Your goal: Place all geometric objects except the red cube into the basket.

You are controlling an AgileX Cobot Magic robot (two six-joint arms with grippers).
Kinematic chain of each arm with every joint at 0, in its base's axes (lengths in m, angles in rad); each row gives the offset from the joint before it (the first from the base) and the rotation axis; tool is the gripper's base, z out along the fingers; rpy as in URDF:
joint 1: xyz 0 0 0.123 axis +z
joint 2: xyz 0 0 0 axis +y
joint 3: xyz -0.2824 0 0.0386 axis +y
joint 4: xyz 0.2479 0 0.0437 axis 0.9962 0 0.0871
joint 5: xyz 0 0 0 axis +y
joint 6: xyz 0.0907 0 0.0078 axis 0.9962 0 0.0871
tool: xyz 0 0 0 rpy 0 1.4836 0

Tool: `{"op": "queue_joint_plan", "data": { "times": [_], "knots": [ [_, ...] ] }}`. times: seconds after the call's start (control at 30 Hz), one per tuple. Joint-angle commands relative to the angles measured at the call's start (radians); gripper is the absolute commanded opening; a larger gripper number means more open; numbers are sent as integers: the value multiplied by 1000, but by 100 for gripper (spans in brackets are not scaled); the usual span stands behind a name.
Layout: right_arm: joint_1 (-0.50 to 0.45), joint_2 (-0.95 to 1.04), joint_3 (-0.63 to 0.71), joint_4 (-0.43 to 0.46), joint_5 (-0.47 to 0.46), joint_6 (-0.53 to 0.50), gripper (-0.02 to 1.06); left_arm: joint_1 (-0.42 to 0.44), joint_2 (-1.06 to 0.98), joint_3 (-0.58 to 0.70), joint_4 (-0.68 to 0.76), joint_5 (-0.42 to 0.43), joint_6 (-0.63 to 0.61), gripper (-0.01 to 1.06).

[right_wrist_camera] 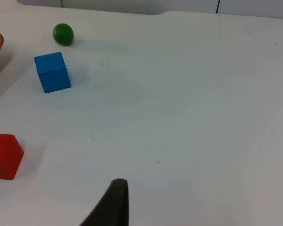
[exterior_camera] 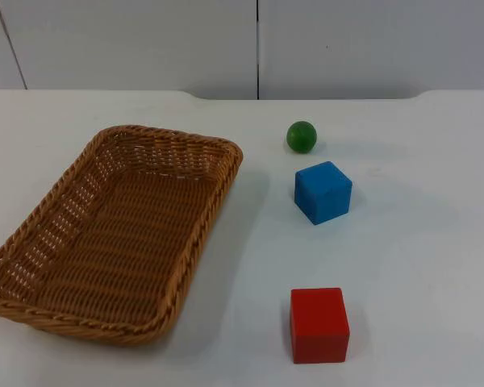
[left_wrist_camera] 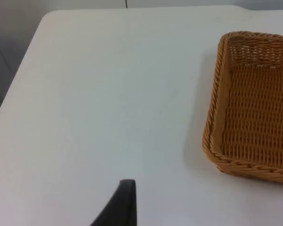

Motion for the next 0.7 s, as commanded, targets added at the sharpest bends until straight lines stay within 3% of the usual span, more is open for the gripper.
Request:
{"op": "queue_joint_plan", "data": {
  "times": [0.0, 0.2, 0.3, 0.4, 0.43, 0.5, 0.67],
  "knots": [
    [-6, -3, -1, -5, -17, 3, 105, 0, -2, 5, 16, -11, -4, 105],
    [-3, 28, -8, -15, -27, 11, 105, 0, 31, 2, 33, -15, -11, 105],
    [-3, 131, -37, -20, -105, 12, 105, 0, 133, -28, 60, -67, -14, 105],
    [-3, 322, -128, -37, -271, 85, 105, 0, 325, -120, 136, -260, -71, 105],
    [-3, 322, -128, -37, -271, 85, 105, 0, 325, -120, 136, -260, -71, 105],
    [-3, 519, -233, -43, -339, 79, 105, 0, 498, -238, 201, -371, -122, 105],
    [-3, 800, -434, -39, -370, 79, 105, 0, 781, -463, 183, -436, -126, 105]
  ]
}}
